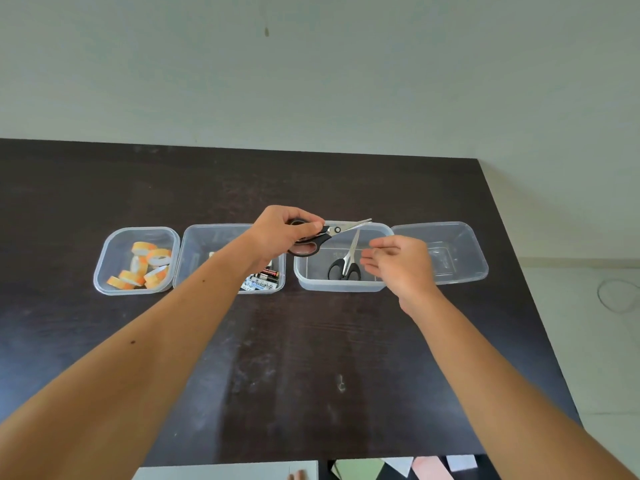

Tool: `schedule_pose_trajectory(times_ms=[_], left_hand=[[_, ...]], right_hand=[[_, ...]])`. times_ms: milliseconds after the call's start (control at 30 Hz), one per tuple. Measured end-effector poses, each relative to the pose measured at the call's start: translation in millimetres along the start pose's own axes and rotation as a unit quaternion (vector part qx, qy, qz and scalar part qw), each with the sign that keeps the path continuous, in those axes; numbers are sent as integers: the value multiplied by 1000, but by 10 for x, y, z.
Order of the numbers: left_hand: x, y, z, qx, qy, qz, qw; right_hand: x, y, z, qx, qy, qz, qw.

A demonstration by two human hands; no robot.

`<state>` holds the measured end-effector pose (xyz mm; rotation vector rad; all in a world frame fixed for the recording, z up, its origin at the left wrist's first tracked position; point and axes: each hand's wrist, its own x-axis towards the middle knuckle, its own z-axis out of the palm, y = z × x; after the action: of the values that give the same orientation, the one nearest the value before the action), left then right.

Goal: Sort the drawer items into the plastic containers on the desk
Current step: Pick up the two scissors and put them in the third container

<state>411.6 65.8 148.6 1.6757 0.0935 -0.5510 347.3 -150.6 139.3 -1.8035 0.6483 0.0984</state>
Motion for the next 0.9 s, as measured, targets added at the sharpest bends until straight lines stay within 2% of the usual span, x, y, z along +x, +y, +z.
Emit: schedule_pose_trajectory(times_ms=[200, 367, 600, 767, 900], left_hand=[[31, 81, 141, 57, -40, 7, 998], [99, 38, 300, 129, -58, 3, 990], [80, 44, 415, 318, -6, 37, 947], [-49, 4, 454, 301, 49, 80, 949], [-123, -66, 389, 232, 97, 105, 962]], right_hand=[[-75, -10, -168, 10, 41, -6, 999], [-115, 19, -238, 0, 42, -3, 999], [-210, 19, -265, 5, 19, -8, 1000], [-283, 40, -272, 12, 2, -15, 1000], [-339, 68, -311, 38, -14, -12, 999]])
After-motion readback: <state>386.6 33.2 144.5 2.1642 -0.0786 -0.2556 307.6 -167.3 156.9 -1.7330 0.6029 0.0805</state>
